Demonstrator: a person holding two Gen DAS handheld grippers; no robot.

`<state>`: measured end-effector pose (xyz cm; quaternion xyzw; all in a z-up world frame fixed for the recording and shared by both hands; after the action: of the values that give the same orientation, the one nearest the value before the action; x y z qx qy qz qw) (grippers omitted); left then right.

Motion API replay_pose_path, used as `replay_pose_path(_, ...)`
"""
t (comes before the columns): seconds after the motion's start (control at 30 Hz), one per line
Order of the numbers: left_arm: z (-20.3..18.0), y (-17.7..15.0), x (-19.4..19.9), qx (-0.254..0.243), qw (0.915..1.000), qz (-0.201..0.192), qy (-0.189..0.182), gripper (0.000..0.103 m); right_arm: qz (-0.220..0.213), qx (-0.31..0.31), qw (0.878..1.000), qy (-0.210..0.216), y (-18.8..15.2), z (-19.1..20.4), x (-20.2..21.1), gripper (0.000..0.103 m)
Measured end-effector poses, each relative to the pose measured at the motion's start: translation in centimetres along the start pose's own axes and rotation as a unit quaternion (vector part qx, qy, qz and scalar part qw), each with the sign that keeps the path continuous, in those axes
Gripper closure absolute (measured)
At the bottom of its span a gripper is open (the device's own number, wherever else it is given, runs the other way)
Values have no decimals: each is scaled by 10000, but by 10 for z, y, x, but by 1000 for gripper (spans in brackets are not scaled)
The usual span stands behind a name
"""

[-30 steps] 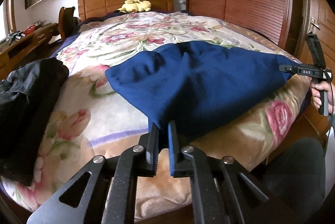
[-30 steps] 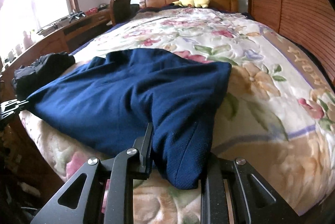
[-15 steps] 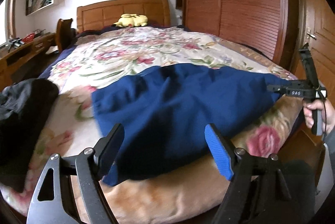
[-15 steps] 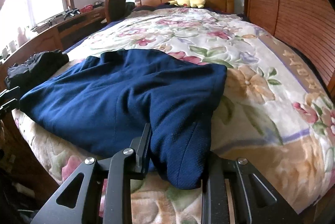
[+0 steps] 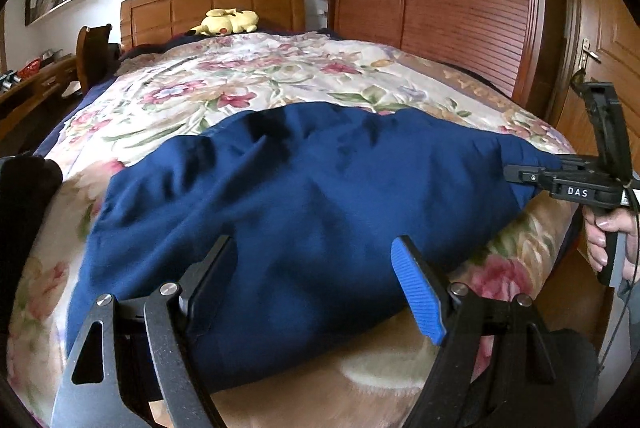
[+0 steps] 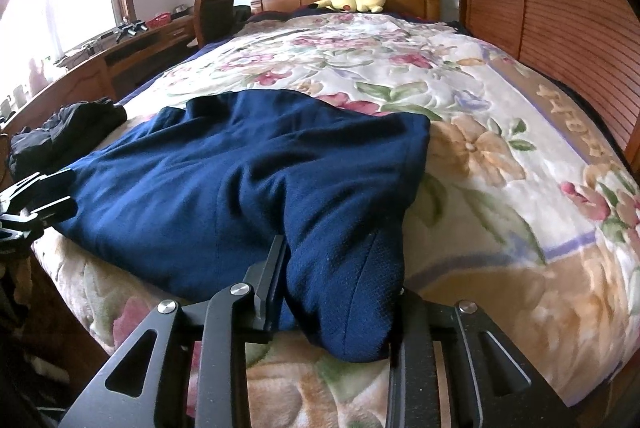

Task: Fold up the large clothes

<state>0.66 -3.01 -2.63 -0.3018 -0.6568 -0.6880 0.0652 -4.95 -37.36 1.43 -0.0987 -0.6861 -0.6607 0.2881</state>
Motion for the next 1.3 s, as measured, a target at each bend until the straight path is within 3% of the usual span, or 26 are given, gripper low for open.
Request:
replay_pose_path(0.53,-8,-19,-30,-13,9993,347,-99,23,-46,-205,9996,205,-5,-9,-2,69)
replay_pose_path(0.6,-8,-21,-31,-11,9992,384,-118,23,-205,-114,9994,262,0,-4,3,77)
replay_pose_path(0.73,-2,-19,-20,28,9994,323,-87,23,-465,74,9985,291,24,11,14,80)
replay_pose_path(1.03,51,-2,53,188,9991,-318,208,23,-1026,929,9893,464,94,90,32,83)
replay_pose_path(1.3,126,-20,112,462,9936,-586,843,23,-1074,1818,9697,1231,117,208,23,83)
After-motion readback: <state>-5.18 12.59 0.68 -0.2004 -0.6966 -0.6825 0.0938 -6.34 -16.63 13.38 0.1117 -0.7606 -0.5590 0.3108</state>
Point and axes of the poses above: each gripper's, at about its wrist camera, not at the fingertips, and x roughly against the way its jaws point, z to its left, y to its top, the point moved 5 cm from there along -x, roughly the way its jaws point, and after that the axes turned 7 degrees about -z, right-handed, at the moved point
